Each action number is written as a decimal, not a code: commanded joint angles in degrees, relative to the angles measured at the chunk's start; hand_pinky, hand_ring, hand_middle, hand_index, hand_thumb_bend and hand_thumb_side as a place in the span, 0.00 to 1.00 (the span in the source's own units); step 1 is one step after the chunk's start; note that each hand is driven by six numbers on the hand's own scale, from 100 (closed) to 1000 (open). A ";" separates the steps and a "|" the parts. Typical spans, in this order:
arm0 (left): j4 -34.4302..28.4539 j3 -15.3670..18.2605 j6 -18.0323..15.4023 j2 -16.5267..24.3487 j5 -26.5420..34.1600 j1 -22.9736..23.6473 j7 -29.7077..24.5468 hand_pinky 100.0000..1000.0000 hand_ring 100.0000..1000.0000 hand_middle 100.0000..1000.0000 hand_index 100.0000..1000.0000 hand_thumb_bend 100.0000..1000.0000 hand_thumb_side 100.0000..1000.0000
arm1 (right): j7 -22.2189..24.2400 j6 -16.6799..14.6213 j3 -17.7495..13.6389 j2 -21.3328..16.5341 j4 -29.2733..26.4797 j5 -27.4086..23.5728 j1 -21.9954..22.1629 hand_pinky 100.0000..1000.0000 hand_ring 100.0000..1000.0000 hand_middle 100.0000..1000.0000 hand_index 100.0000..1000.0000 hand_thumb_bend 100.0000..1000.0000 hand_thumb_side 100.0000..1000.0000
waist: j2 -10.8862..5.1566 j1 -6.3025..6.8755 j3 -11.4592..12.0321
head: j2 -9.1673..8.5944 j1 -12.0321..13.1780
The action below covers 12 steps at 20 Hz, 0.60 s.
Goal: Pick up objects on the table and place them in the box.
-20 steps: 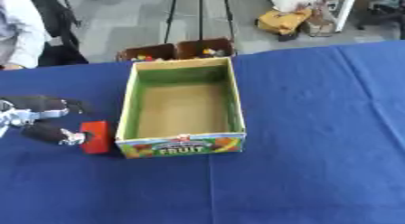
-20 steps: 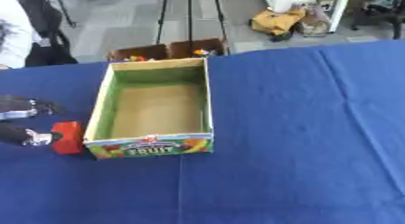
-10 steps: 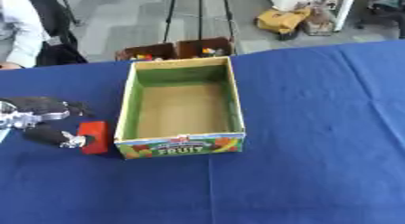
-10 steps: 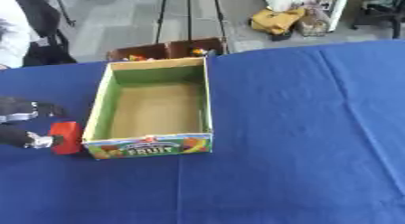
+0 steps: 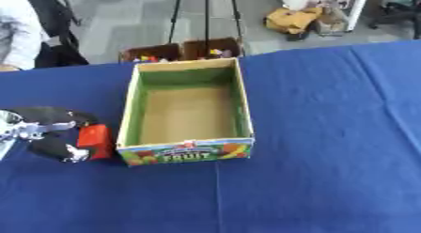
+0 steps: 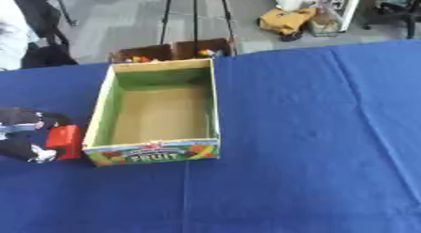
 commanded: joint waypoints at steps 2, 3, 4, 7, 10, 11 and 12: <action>1.18 0.56 -7.36 0.48 0.66 -0.45 -7.08 0.44 0.74 0.98 1.00 0.03 0.77 | 0.10 0.09 -0.33 -0.52 -1.09 -0.38 -0.49 0.69 0.81 0.51 0.73 0.22 0.94 | 0.16 0.68 -0.06 | -0.92 0.08; 1.30 0.70 -7.24 0.36 1.38 -0.50 -7.08 0.43 0.73 0.96 1.00 0.02 0.76 | 0.13 0.12 -0.33 -0.49 -1.09 -0.35 -0.48 0.69 0.82 0.51 0.73 0.22 0.94 | 0.21 0.68 -0.06 | -0.96 0.11; 1.23 0.82 -7.01 0.28 2.01 -0.54 -7.08 0.42 0.72 0.93 1.00 0.02 0.75 | 0.16 0.17 -0.34 -0.45 -1.09 -0.31 -0.47 0.69 0.82 0.51 0.73 0.22 0.93 | 0.26 0.68 -0.07 | -1.00 0.14; 0.73 1.08 -6.11 0.13 3.72 -0.56 -7.08 0.40 0.70 0.86 1.00 0.00 0.74 | 0.12 0.30 -0.44 -0.40 -1.09 -0.21 -0.43 0.69 0.82 0.51 0.72 0.23 0.92 | 0.43 0.64 -0.13 | -1.01 0.19; 0.17 1.50 -4.93 0.05 5.52 -0.58 -7.08 0.31 0.62 0.77 0.98 0.00 0.68 | 0.06 0.47 -0.53 -0.33 -1.09 -0.03 -0.40 0.69 0.82 0.51 0.72 0.24 0.90 | 0.53 0.60 -0.14 | -0.98 0.22; -0.09 1.73 -4.28 0.05 6.13 -0.61 -7.02 0.29 0.61 0.75 0.98 0.00 0.66 | 0.01 0.54 -0.55 -0.32 -1.09 0.03 -0.41 0.69 0.82 0.51 0.72 0.24 0.90 | 0.54 0.57 -0.12 | -0.96 0.21; -0.35 1.94 -3.52 0.05 6.76 -0.62 -6.80 0.24 0.57 0.70 0.95 0.00 0.63 | -0.03 0.59 -0.56 -0.31 -1.09 0.08 -0.41 0.69 0.82 0.51 0.72 0.24 0.90 | 0.55 0.55 -0.10 | -0.95 0.21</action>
